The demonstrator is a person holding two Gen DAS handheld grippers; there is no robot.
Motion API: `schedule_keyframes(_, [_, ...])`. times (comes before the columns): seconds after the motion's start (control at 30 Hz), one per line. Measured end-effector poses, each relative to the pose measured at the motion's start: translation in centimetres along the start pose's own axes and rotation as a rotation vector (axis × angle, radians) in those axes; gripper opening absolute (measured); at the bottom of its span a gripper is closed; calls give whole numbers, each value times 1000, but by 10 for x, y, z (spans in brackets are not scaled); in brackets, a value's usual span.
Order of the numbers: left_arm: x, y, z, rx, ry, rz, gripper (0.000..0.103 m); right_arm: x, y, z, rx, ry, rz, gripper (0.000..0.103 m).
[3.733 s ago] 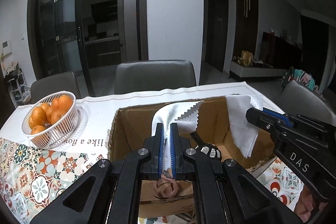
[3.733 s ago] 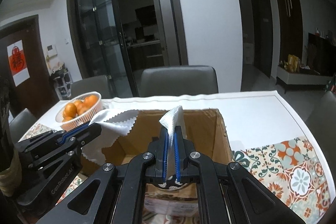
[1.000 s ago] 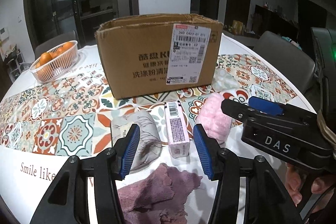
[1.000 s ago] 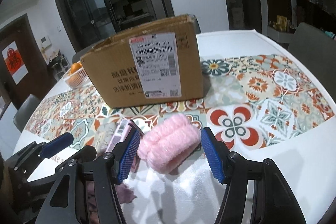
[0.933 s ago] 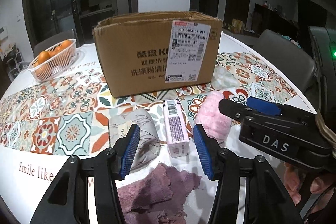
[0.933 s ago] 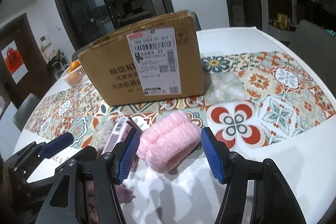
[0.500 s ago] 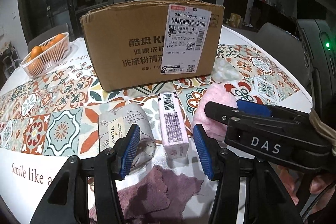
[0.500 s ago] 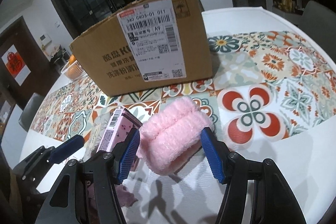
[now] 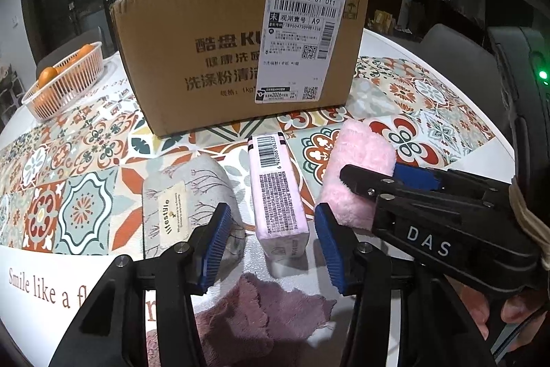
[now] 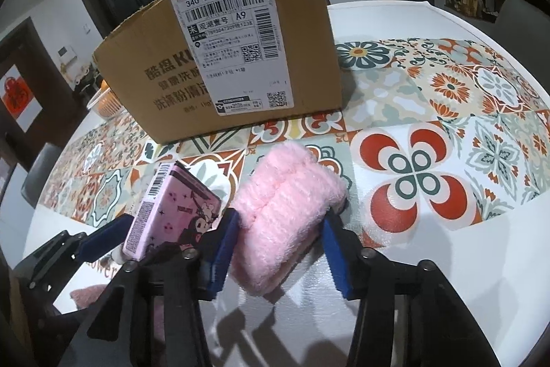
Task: Organize soft objects
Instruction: 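Grasp the pink-purple pouch with the left tool while the right tool grasps the pink hair band, then lift and carry the pouch and pink hair band over the box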
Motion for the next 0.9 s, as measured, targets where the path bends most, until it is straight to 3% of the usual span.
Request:
schedule_keyframes(0.13, [0, 3, 1, -5, -3, 4, 29, 0, -2, 2, -10, -15, -11, 32])
schedule_keyframes(0.33, [-1, 2, 5, -4, -23, -3, 25, -1, -9, 7, -17, -38, -27, 15])
schedule_keyframes(0.9, [8, -42, 10, 3, -49, -112, 25, 2, -48, 25, -25, -73, -110, 13])
Point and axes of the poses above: each gripper's, at about its wrist camera, not at the fingertips, and y roughly the way its jaws point, z to its left, x to its top, the point moved 3 cm from there along y, roughly the way its jaws point, and after that the axes turned 4 degrees about z, right-handed, at the moved point
